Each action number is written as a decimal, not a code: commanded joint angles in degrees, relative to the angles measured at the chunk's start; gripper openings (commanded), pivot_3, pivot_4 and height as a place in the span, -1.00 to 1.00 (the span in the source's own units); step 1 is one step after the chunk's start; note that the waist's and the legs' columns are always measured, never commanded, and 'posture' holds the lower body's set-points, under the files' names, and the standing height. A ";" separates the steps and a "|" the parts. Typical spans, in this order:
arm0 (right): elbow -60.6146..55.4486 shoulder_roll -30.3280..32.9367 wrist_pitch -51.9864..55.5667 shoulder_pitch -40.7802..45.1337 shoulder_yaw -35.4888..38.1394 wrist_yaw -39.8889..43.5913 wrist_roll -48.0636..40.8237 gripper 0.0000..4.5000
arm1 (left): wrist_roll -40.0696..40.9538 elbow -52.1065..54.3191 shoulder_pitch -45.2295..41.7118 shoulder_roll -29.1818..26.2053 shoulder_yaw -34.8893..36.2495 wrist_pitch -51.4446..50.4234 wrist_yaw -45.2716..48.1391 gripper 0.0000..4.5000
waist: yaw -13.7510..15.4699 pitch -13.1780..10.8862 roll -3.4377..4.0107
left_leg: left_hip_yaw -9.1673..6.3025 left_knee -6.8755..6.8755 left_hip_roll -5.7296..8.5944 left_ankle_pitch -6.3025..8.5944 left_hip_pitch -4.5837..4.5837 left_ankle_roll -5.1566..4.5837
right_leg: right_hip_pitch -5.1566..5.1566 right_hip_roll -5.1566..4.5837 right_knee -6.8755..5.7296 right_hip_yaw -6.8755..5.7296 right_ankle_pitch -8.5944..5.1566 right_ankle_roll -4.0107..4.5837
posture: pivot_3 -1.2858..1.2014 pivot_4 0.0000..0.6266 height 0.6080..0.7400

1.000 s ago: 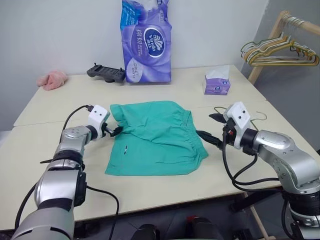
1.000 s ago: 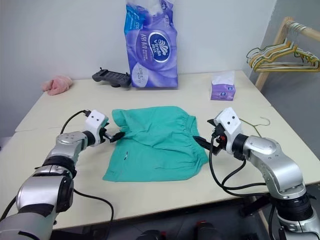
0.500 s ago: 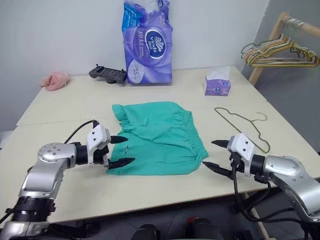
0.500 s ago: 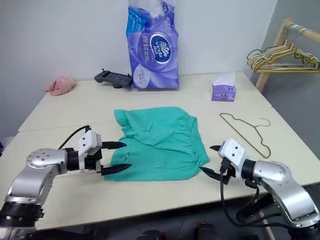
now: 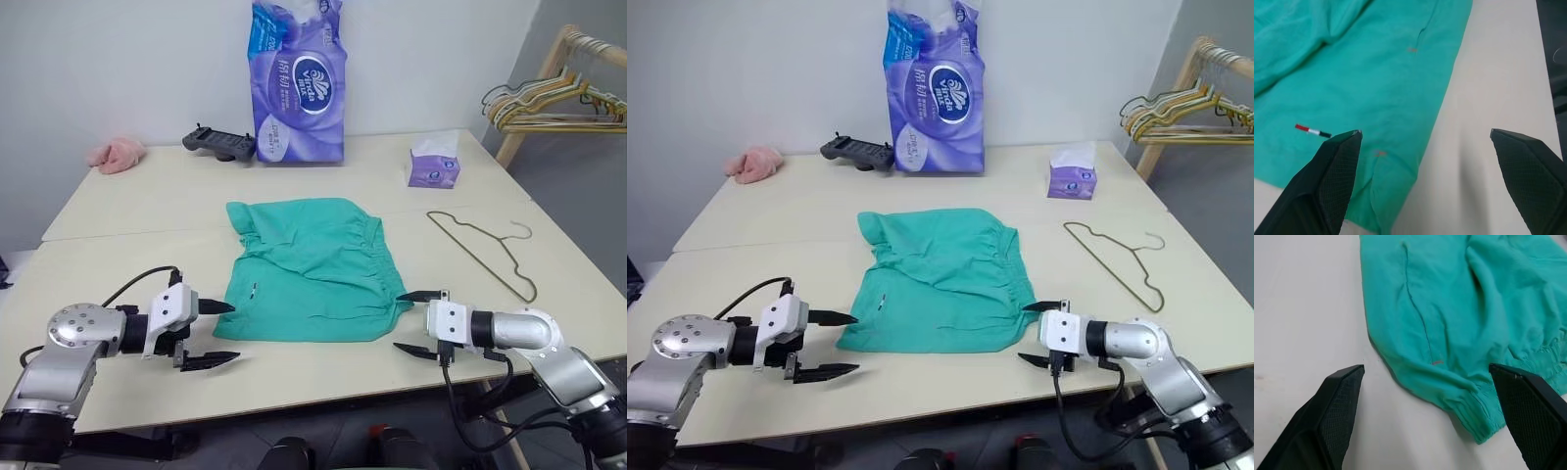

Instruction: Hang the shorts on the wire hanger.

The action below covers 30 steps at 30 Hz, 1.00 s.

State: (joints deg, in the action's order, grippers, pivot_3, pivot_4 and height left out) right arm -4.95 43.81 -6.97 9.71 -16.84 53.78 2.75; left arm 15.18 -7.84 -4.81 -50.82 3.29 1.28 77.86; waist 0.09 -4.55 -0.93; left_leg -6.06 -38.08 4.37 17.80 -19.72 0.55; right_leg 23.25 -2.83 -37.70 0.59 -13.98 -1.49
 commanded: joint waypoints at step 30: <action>18.27 -4.28 -17.89 12.13 -5.02 2.19 7.67 0.20 | -13.92 -39.24 -22.35 7.79 -12.85 24.01 1.42 0.20 | 0.30 2.01 0.00 | 0.03 0.05 -0.04 0.00 0.31 0.00 | -0.15 0.20 -0.09 0.20 0.01 0.02 | 0.05 -0.90 1.00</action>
State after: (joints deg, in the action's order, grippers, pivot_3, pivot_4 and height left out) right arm 13.86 39.54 -24.55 21.30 -22.41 55.85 10.47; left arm 3.08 -45.39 -26.93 -42.37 -8.76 25.45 79.42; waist 0.39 -2.54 -0.92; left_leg -6.02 -38.03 4.33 17.80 -19.41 0.55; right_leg 23.11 -2.64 -37.80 0.80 -13.97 -1.47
